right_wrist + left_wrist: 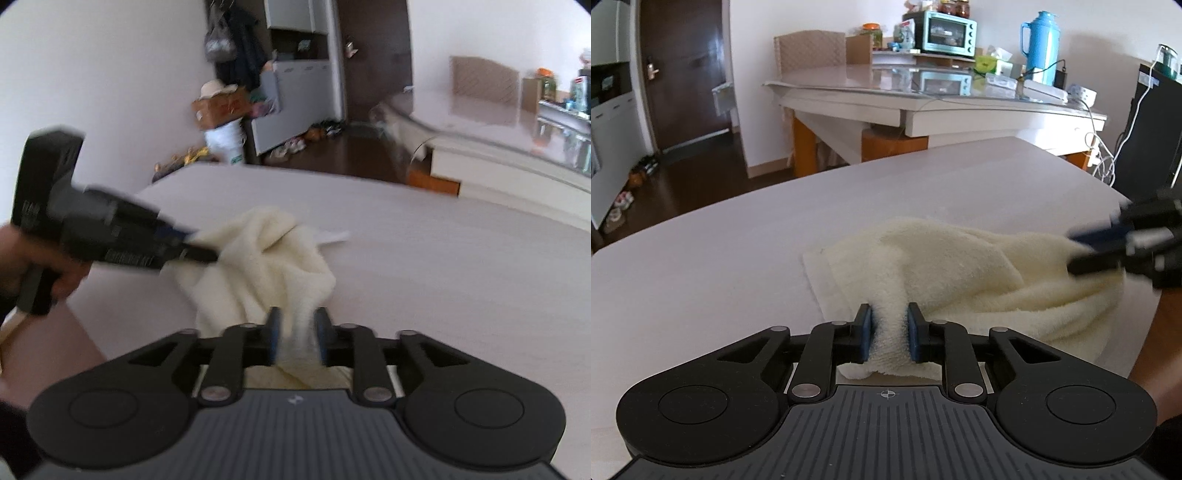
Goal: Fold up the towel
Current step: 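Lift and shake the towel out with the right gripper while the left gripper holds its edge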
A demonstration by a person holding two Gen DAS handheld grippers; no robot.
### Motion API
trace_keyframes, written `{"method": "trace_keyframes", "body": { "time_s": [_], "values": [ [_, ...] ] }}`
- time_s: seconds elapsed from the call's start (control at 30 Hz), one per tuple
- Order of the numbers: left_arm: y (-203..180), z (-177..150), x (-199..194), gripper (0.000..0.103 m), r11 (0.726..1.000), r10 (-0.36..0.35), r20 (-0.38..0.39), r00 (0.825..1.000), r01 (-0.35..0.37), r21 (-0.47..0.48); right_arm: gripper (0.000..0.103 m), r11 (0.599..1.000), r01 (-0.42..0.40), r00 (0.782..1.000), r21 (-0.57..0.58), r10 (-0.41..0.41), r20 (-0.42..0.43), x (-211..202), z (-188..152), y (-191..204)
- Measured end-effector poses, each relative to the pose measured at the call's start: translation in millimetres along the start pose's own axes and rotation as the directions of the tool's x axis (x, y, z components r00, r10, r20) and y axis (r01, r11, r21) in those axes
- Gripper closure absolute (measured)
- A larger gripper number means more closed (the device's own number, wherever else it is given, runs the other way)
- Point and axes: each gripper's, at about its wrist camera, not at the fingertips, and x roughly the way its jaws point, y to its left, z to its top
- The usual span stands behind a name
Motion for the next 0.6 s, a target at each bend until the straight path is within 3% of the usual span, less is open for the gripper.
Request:
{"method": "trace_keyframes", "body": {
  "time_s": [0.17,0.33,0.37,0.43,0.53,0.6],
  "values": [
    [0.0,-1.5,-2.3,0.082,1.000,-0.009,0.008,1.000,0.009,0.017,0.067,0.999,0.012,1.000,-0.052,-0.011,0.020,36.7,28.5,-3.0],
    [3.1,-4.5,-5.2,0.082,1.000,-0.016,0.024,1.000,0.017,-0.003,0.071,0.995,-0.008,0.997,-0.097,0.000,-0.082,84.5,40.3,-2.0],
    [3.9,-5.0,-5.5,0.082,1.000,-0.018,0.026,1.000,0.018,-0.007,0.086,0.995,-0.012,0.995,-0.099,0.002,-0.102,90.6,39.8,-1.2],
    [5.2,-5.9,-6.0,0.082,1.000,-0.020,0.031,0.999,0.020,-0.014,0.096,0.996,-0.010,0.993,-0.088,-0.001,-0.120,92.9,37.6,-1.7],
    [6.4,-6.1,-5.2,0.082,1.000,-0.015,0.039,0.999,0.016,-0.025,0.097,0.998,0.027,0.998,-0.061,-0.030,-0.059,74.8,37.5,-4.1],
    [6.9,-5.6,-3.9,0.082,0.999,-0.010,0.045,0.999,0.011,-0.032,0.097,0.993,0.107,0.994,-0.059,-0.107,0.005,58.3,39.4,-5.0]
  ]
}}
